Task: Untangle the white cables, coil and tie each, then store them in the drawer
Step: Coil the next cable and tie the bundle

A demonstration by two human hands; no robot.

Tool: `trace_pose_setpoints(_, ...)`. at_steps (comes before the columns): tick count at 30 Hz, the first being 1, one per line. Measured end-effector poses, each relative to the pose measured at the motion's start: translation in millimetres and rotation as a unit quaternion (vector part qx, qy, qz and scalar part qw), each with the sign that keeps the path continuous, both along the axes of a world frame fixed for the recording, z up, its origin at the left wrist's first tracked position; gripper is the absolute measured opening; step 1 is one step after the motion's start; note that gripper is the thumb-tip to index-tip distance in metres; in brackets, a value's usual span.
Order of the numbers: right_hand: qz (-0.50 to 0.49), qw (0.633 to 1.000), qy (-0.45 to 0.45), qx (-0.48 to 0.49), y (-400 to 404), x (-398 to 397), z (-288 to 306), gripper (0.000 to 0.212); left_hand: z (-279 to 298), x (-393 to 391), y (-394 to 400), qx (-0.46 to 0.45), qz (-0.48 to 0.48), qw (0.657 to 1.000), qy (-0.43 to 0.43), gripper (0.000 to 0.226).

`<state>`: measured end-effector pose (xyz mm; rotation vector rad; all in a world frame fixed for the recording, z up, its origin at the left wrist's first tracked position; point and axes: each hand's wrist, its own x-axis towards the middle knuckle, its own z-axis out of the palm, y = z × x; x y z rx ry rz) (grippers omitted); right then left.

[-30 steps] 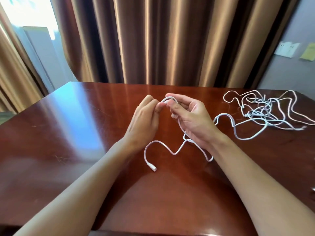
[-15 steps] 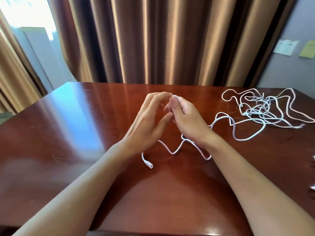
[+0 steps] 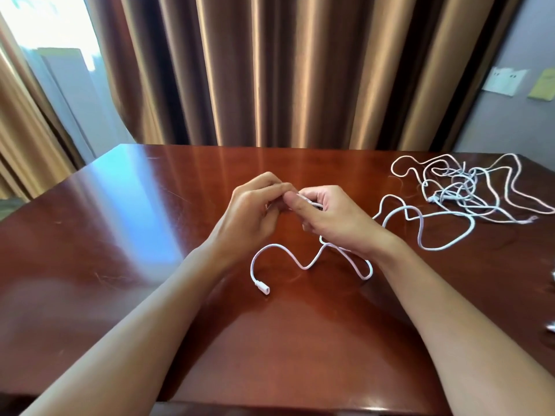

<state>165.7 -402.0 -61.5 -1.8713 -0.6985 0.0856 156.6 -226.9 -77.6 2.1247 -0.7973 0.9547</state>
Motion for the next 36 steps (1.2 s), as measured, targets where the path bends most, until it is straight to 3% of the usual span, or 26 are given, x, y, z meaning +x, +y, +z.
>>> trace_pose_setpoints(2, -0.008, 1.0, 0.01, 0.006, 2.3, 1.1, -0.8, 0.064, 0.6, 0.0, -0.9, -0.008, -0.004, 1.0, 0.013, 0.014)
trace_pose_setpoints(5, -0.031, 0.999, 0.005, 0.021, 2.5, 2.9, -0.5, 0.045, -2.0, -0.9, -3.9, -0.029, -0.002, 0.999, 0.04, 0.007)
trace_pose_setpoints(9, -0.104, 0.993, -0.053, -0.001, 5.6, 3.0, -3.8, 0.036, -4.6, -6.4, -9.9, -0.071, -0.061, 0.984, 0.149, 0.02)
trace_pose_setpoints(13, -0.121, 0.991, -0.059, 0.025, 6.9, 3.2, -5.4, 0.038, -4.0, -10.7, -12.9, -0.085, -0.073, 0.981, 0.161, 0.016)
trace_pose_setpoints(16, -0.114, 0.992, -0.05, 0.027, 5.8, 1.4, 0.7, 0.047, 0.8, -8.9, -10.8, -0.172, -0.043, 0.971, 0.161, 0.019)
trace_pose_setpoints(19, -0.128, 0.989, -0.066, -0.029, 4.1, -0.3, 3.6, 0.061, 3.7, -7.1, -12.6, -0.267, -0.013, 0.947, 0.181, 0.028)
trace_pose_setpoints(23, -0.145, 0.98, -0.134, 0.017, 6.4, -4.1, 5.7, 0.043, 6.8, -5.3, -15.6, -0.352, -0.02, 0.912, 0.21, 0.025)
trace_pose_setpoints(25, -0.182, 0.971, -0.152, 0.041, 6.2, -6.3, 9.0, 0.048, 7.7, -4.3, -15.3, -0.369, -0.021, 0.904, 0.214, 0.022)
trace_pose_setpoints(28, -0.271, 0.935, -0.202, -0.108, 2.9, -15.7, 16.3, 0.069, 5.4, -4.7, -16.6, -0.387, -0.021, 0.892, 0.233, 0.018)
trace_pose_setpoints(30, -0.275, 0.922, -0.206, -0.176, 0.0, -17.1, 17.2, 0.072, 3.9, -4.5, -17.6, -0.422, -0.027, 0.868, 0.261, 0.019)
trace_pose_setpoints(32, -0.21, 0.943, -0.183, -0.181, -3.6, -13.3, 16.0, 0.067, 6.5, -3.6, -16.6, -0.503, -0.072, 0.806, 0.305, 0.022)
trace_pose_setpoints(34, -0.135, 0.965, -0.171, -0.147, -2.5, -10.0, 13.1, 0.051, 8.4, -2.2, -14.7, -0.568, -0.134, 0.74, 0.335, 0.022)
trace_pose_setpoints(36, -0.099, 0.981, -0.164, -0.04, 5.7, -11.0, 9.0, 0.037, 7.9, -4.3, -16.8, -0.571, -0.176, 0.716, 0.362, 0.022)
